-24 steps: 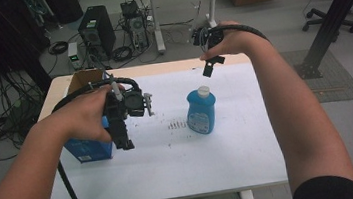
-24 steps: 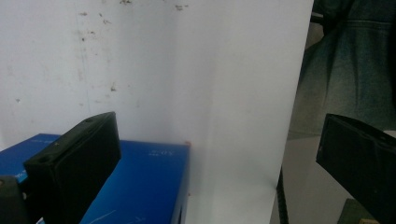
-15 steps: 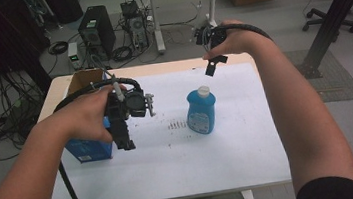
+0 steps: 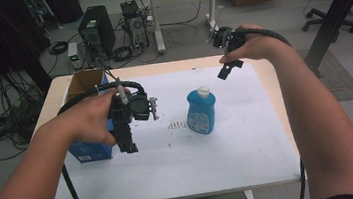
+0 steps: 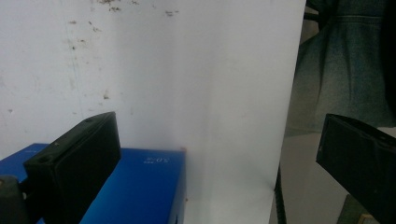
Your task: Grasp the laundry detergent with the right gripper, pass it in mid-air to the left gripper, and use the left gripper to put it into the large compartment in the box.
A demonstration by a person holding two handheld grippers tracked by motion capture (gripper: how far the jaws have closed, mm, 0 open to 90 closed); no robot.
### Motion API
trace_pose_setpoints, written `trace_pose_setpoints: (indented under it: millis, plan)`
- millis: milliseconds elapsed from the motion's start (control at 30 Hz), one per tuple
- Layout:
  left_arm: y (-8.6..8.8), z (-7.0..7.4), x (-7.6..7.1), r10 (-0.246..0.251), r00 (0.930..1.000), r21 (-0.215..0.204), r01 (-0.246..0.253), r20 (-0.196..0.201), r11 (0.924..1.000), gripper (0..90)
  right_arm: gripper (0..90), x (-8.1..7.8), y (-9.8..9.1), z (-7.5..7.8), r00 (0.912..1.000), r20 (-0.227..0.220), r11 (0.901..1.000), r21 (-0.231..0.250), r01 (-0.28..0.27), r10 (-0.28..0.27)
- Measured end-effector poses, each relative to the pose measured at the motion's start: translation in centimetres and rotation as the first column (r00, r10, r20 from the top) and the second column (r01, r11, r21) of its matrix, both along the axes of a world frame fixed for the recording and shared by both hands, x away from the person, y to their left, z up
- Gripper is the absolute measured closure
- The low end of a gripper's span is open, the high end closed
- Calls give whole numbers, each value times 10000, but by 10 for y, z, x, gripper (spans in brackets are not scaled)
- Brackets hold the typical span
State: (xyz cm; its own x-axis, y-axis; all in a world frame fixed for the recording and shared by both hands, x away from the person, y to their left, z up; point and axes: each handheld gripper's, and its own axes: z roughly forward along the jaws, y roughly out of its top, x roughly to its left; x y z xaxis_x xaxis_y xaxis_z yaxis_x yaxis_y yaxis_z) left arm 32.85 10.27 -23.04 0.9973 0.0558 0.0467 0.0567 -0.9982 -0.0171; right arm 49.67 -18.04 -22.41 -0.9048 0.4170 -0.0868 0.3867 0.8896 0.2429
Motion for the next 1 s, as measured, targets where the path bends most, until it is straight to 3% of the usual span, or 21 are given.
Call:
trace_pose_setpoints:
  millis: [33,300,767,1000]
  plan:
    - [0,0,-1,71,10000,13,-71,-28,10000,2,42,-4,-6,0,10000,84,9998,184,21,-22]
    - [0,0,-3,-12,10000,30,12,11,10000,2,43,-23,-21,-4,9998,172,9994,351,-80,74]
    - [3,1,-10,-117,9998,-134,119,141,9998,2,43,-54,-38,-15,9995,284,9978,655,-122,103]
    - [3,0,-11,-182,9997,-74,183,134,9998,2,43,-67,-44,-28,9993,355,9942,1068,-148,110]
